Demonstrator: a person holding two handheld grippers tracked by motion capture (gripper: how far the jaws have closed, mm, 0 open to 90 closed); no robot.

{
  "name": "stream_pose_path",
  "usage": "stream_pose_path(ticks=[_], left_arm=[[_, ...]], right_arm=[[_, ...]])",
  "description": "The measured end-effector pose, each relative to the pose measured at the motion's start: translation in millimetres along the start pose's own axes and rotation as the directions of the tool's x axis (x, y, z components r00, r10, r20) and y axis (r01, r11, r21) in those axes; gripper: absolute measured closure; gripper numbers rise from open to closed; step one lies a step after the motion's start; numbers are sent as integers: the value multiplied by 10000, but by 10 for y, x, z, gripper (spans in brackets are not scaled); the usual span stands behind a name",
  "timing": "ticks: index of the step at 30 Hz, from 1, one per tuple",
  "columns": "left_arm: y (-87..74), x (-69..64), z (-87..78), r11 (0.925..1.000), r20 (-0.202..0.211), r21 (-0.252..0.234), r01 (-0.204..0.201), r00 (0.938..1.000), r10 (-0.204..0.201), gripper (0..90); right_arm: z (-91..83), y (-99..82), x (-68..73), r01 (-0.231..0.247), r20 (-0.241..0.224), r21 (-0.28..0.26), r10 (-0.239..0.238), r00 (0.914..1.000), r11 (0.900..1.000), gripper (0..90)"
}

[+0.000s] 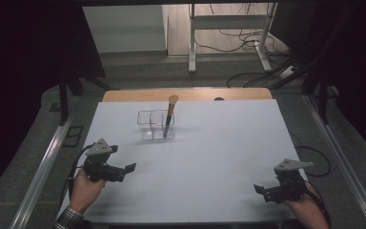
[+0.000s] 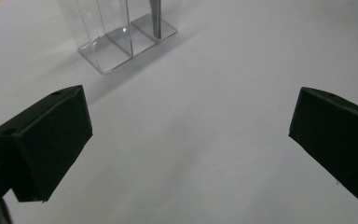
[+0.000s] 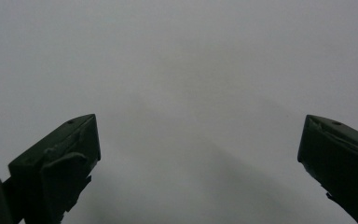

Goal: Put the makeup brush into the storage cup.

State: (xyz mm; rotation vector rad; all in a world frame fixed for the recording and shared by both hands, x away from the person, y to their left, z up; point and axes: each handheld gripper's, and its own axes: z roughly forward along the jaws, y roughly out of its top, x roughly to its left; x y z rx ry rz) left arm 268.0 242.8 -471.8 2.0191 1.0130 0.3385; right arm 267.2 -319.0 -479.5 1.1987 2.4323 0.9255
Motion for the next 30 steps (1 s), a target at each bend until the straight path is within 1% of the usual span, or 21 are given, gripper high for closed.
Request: stream_pose_path(ticks=[9,16,22,30], left_arm=[[-106,35,-89,9997,-207,131,209,9996,-207,0],[-176,67,-154,9988,-274,90,478,9985,-475,0],[-240,94,-211,9986,-482,149,513,9976,-506,0],[-340,141,-304,9974,-718,177,696,9951,-681,0]], right_arm=[[2,0,1,17,32,10,-17,10000,10000,0],[2,0,1,8,38,19,-9,10000,10000,0],[2,-1,0,-2,46,22,1,10000,10000,0],[4,-1,0,2,49,32,-2,10000,10000,0]])
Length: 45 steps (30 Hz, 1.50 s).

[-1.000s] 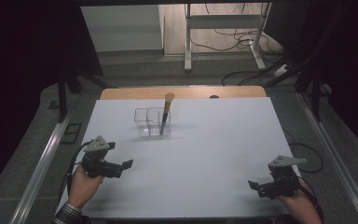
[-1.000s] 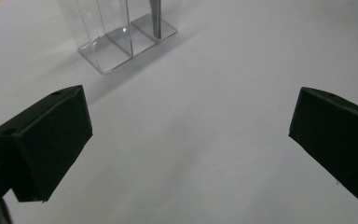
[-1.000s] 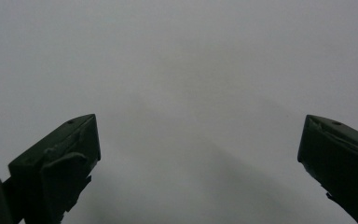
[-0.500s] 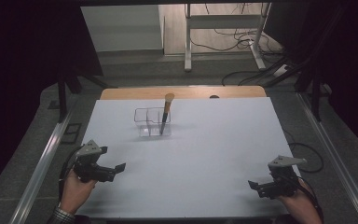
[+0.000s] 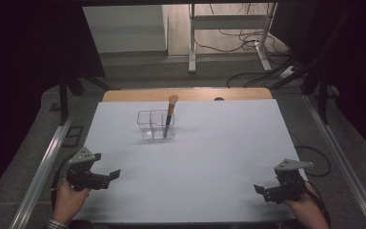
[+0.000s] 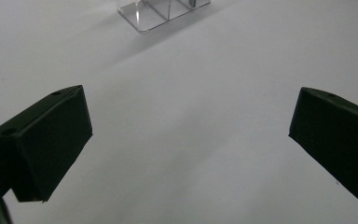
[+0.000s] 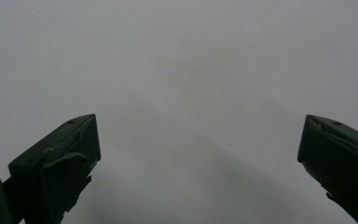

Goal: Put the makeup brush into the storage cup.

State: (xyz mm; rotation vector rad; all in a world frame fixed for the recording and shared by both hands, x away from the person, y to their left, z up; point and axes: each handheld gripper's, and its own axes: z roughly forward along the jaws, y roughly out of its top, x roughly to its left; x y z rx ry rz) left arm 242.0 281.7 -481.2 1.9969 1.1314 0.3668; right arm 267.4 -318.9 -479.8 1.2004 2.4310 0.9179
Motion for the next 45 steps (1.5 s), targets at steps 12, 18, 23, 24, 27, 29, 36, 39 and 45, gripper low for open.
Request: stream_pose_path(ticks=[12,18,23,24,27,29,36,39,45], left_arm=[[-133,51,-100,9993,-286,229,310,9991,-304,0],[-186,56,-133,9987,-377,388,332,9988,-317,0],[-235,59,-164,9979,-450,503,398,9983,-376,0],[-245,59,-169,9978,-465,530,409,9982,-385,0],[-276,59,-183,9972,-483,637,403,9981,-372,0],[-295,59,-194,9969,-472,665,426,9981,-395,0],[-362,65,-233,9956,-405,721,590,9976,-562,0],[-389,63,-245,9949,-376,780,634,9975,-606,0],[-439,61,-260,9934,-369,914,696,9971,-665,0]], right_arm=[[-1,0,-1,-13,15,-6,13,10000,10000,0],[-3,0,-2,-18,22,16,18,10000,10000,0],[-1,0,-1,-21,37,3,21,10000,10000,0],[0,-1,-1,-23,36,4,23,10000,10000,0],[0,0,-2,-18,37,25,18,10000,10000,0],[1,-1,0,-18,49,18,18,10000,10000,0],[4,1,4,-13,82,50,12,10000,10000,0],[6,1,6,-13,101,50,13,9999,10000,0],[8,2,8,8,102,92,-9,9999,10000,0]])
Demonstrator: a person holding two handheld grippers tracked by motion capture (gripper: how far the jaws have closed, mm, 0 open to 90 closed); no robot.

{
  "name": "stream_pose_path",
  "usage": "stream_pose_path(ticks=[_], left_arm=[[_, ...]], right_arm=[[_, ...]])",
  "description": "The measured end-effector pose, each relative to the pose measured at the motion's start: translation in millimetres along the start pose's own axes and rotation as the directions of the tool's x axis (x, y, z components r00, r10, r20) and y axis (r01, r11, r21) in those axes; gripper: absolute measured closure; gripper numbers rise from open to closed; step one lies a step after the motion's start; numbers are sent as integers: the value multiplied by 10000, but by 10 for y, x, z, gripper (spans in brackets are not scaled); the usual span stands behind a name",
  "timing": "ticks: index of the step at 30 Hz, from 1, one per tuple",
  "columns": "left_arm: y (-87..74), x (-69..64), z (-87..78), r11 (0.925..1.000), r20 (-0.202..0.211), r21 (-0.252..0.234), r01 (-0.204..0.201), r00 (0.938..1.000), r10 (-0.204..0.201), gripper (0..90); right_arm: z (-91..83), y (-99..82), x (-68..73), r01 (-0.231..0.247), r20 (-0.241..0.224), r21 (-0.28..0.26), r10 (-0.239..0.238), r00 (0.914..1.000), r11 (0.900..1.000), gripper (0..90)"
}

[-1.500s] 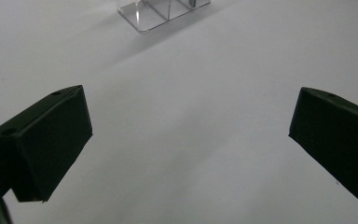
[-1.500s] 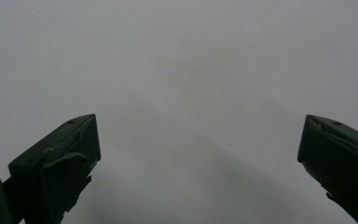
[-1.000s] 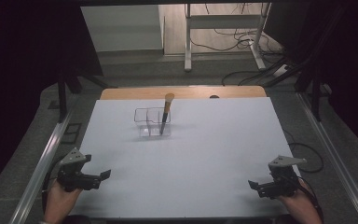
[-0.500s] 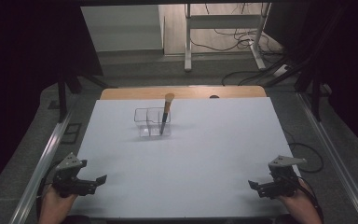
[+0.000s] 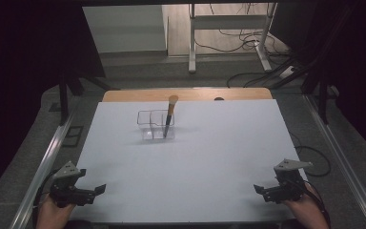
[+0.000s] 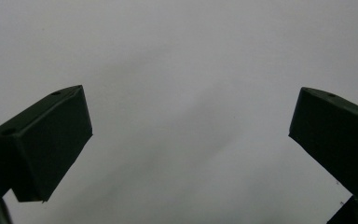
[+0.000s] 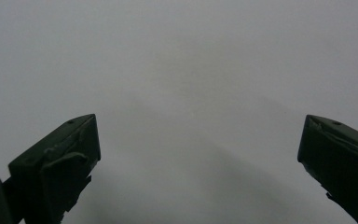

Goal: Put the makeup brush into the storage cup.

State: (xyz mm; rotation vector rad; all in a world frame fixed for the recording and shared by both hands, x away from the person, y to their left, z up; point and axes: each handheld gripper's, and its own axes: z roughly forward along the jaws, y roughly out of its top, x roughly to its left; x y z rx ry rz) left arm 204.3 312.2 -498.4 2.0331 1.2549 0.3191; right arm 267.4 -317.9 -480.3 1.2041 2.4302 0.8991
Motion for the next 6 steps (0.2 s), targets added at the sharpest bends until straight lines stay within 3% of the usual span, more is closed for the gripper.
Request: stream_pose_path(ticks=[6], left_arm=[[-3,5,-7,9997,133,-23,223,9997,-223,0]], right_arm=[[6,-7,-9,-2,0,30,2,10000,10000,0]])
